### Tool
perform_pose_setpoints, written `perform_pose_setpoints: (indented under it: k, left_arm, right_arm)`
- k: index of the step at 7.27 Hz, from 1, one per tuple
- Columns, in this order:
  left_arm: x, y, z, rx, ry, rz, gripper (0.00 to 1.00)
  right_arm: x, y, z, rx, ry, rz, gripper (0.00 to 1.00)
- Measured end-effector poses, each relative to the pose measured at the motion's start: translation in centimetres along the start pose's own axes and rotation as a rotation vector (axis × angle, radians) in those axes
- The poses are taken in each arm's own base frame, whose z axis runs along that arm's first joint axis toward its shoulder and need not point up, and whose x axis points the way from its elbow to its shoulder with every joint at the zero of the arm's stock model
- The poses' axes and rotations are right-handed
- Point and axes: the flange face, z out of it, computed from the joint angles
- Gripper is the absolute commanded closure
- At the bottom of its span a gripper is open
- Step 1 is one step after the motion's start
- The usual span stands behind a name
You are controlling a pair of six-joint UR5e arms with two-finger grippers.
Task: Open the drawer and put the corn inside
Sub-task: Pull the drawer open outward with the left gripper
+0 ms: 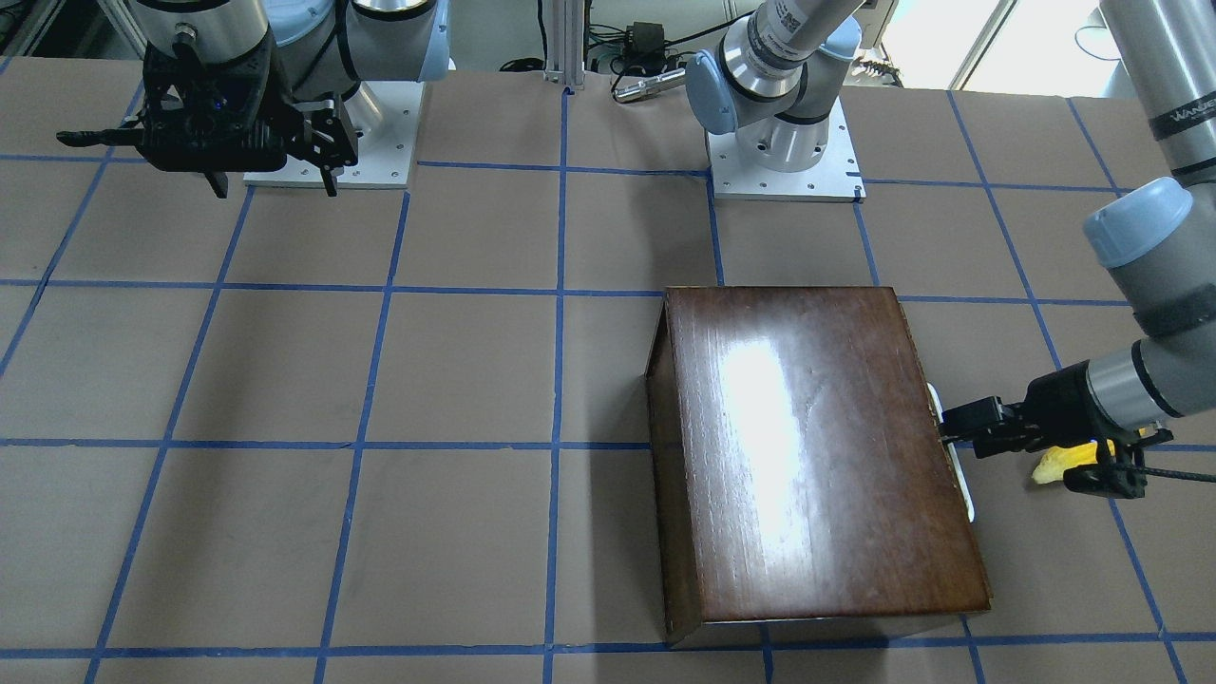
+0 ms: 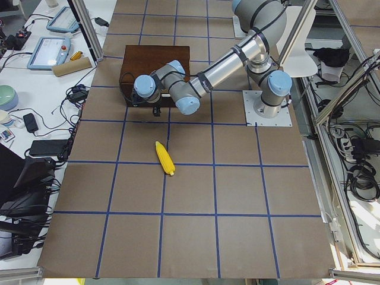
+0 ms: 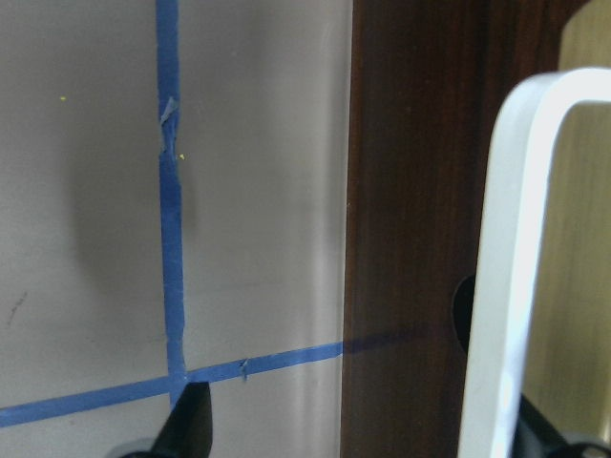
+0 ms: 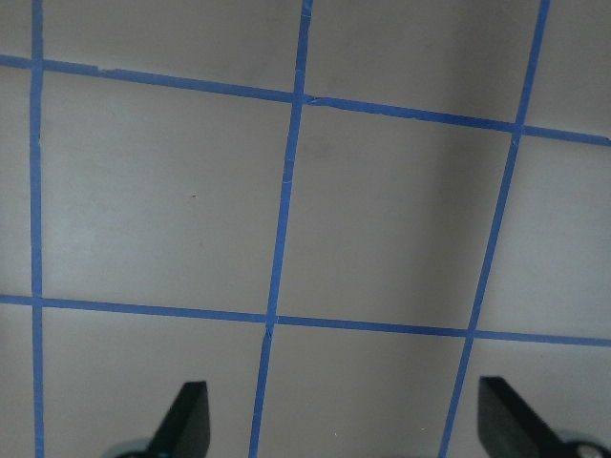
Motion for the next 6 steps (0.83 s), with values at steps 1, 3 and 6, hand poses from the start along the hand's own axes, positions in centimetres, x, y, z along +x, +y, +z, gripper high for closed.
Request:
perform_pose_setpoints:
  k: [1,3,6]
  left_arm:
    - [-0.6,0.1,-0.2,0.001,-0.005,-0.002,0.0]
    - [-1.9,0.5,-0.8,0.009,-0.006,-0.017,0.0]
    - [-4.0,1.1,-1.5,0.015,-0.012,-0.03,0.0]
  right_arm:
    - [0.0,0.0,0.0,0.0,0.0,0.0,0.0]
    - [0.0,0.0,0.0,0.0,0.0,0.0,0.0]
    - [0.0,0.0,0.0,0.0,0.0,0.0,0.0]
